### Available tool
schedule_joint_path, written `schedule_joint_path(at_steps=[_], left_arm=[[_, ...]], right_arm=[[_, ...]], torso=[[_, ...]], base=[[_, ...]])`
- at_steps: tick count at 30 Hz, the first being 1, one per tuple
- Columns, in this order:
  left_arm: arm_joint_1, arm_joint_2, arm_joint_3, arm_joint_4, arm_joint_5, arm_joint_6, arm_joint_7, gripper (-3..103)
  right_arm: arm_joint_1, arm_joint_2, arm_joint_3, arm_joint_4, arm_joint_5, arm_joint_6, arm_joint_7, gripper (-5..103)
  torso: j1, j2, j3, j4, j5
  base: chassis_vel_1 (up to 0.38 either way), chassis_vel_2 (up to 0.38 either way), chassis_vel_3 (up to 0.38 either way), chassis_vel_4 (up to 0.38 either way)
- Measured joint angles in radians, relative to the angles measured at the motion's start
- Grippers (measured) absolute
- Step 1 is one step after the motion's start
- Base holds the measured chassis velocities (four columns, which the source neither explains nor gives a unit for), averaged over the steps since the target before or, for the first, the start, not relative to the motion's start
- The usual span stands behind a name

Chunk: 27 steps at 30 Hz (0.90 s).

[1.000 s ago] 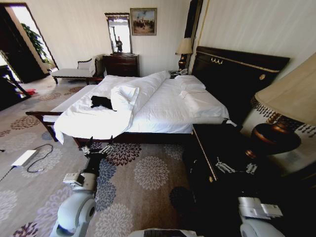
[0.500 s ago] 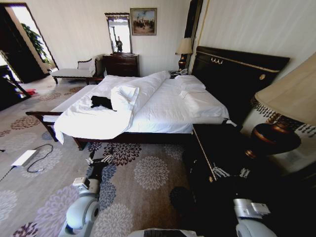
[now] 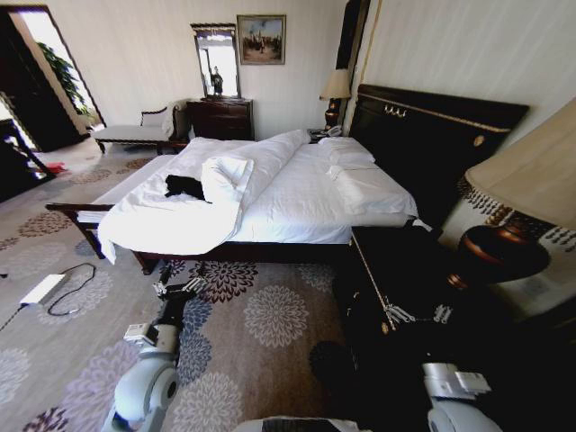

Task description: Fold the clothes on the bed.

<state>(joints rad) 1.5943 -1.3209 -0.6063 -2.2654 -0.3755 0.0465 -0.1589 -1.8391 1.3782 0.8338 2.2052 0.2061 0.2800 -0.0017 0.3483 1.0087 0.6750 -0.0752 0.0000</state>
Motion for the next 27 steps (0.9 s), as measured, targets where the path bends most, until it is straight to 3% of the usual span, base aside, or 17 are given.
schedule_joint_path(at_steps=[27], left_arm=[[0.025,-0.007,-0.006,-0.038,0.004,-0.025,0.0,100]], right_arm=[[-0.003,0.032,0.0,0.005,-0.011,0.02,0.001,100]], torso=[[0.0,0.0,0.0,-0.0001,0.0]], base=[[-0.04,0.043,0.044,-0.038]])
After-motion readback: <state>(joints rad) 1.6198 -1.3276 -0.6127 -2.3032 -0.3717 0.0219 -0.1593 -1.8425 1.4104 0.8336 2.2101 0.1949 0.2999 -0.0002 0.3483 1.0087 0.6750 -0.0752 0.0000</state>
